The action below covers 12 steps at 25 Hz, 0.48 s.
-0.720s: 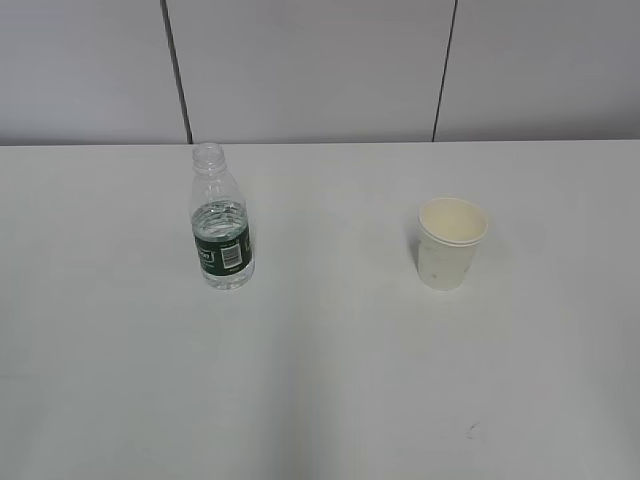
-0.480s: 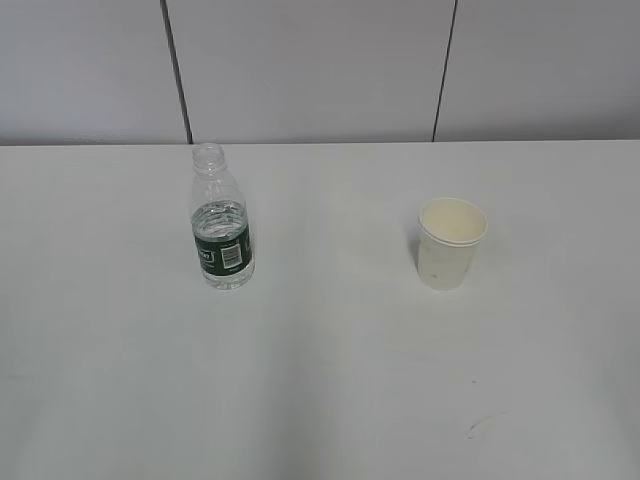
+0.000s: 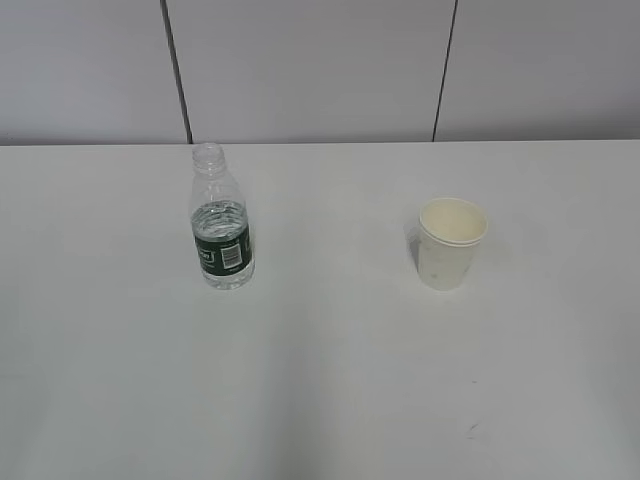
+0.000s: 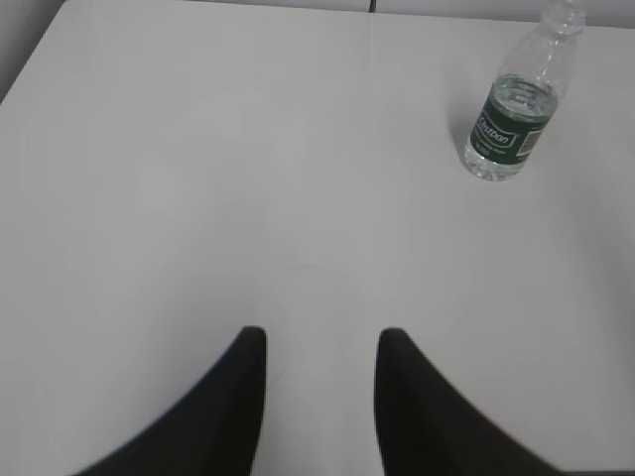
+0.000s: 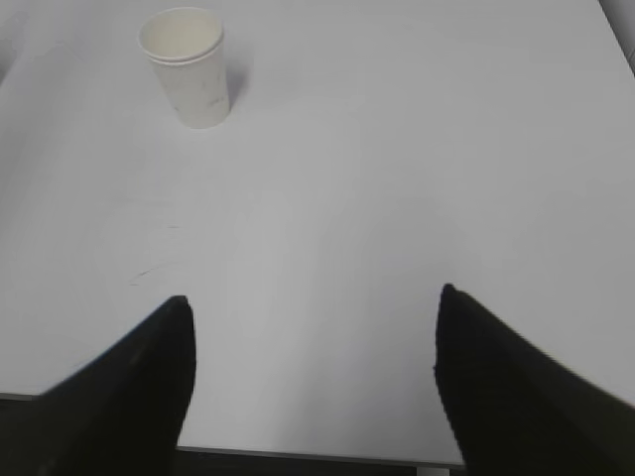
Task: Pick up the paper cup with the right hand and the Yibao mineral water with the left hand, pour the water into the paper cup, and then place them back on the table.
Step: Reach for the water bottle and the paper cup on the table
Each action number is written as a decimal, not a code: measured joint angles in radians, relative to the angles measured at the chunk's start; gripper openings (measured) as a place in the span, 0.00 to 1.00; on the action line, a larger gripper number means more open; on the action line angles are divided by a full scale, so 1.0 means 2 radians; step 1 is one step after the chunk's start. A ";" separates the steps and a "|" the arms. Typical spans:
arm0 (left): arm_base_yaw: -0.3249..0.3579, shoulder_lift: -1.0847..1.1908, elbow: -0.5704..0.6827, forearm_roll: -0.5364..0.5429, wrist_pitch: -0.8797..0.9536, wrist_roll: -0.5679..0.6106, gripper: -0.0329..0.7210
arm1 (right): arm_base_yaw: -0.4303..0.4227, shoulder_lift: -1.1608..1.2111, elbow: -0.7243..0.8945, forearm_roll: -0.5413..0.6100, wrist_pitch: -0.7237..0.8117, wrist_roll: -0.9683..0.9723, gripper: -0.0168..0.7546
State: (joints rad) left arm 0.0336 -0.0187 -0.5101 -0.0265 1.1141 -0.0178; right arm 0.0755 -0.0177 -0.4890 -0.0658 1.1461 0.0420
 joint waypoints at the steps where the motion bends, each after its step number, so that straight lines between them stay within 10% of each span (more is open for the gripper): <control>1: 0.000 0.000 0.000 0.000 0.000 0.000 0.36 | 0.000 0.000 0.000 -0.001 0.000 0.000 0.78; 12: -0.002 -0.001 -0.011 0.035 -0.080 0.002 0.36 | 0.000 0.000 -0.025 -0.020 -0.098 0.000 0.78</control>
State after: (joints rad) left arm 0.0297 -0.0199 -0.5320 0.0437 0.9537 -0.0140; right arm 0.0755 -0.0177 -0.5395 -0.1060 0.9504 0.0420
